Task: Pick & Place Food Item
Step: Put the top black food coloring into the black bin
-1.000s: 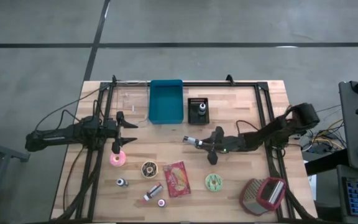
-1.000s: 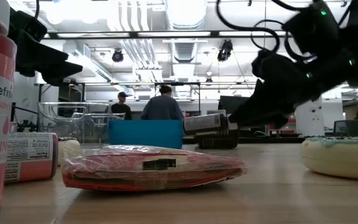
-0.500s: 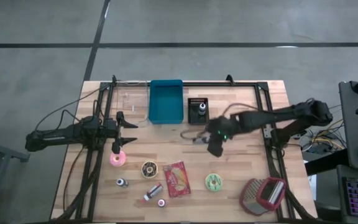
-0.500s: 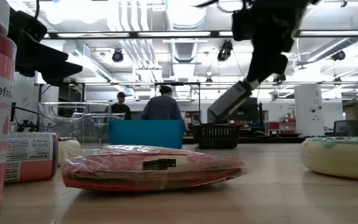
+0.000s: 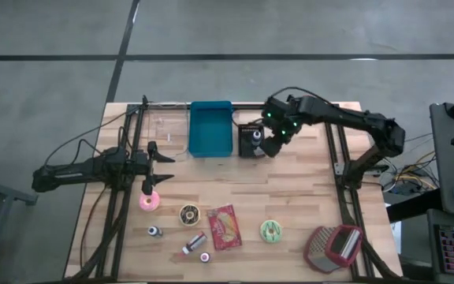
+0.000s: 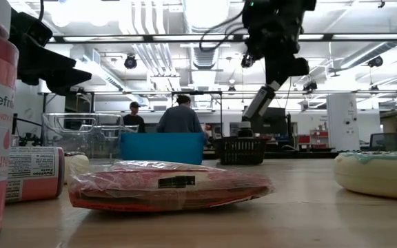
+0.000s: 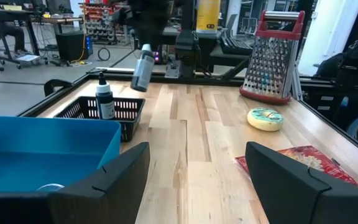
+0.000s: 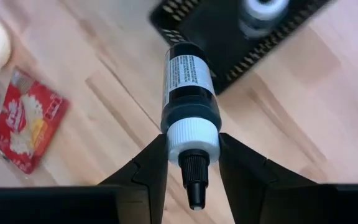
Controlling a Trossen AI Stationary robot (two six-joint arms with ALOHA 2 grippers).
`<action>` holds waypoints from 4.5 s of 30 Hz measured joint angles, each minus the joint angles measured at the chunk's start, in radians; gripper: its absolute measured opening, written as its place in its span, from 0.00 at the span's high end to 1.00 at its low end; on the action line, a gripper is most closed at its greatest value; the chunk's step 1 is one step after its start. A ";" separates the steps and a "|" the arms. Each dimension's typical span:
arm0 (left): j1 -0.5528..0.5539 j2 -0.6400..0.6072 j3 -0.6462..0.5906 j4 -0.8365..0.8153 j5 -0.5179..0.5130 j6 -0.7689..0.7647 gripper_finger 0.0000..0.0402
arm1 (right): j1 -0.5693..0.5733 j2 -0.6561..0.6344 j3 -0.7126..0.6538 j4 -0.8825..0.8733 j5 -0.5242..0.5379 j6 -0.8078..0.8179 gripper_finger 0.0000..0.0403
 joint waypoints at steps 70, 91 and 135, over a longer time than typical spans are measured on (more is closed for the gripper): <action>0.000 0.002 0.000 0.000 -0.001 0.000 0.32 | -0.072 0.589 0.797 -0.422 0.394 -0.880 0.70; 0.000 0.002 0.000 0.000 -0.001 0.000 0.32 | -0.082 0.589 0.658 -0.365 0.371 -0.872 0.69; 0.000 0.002 0.000 0.000 -0.001 0.000 0.32 | -0.105 0.588 0.526 -0.217 0.361 -0.953 0.67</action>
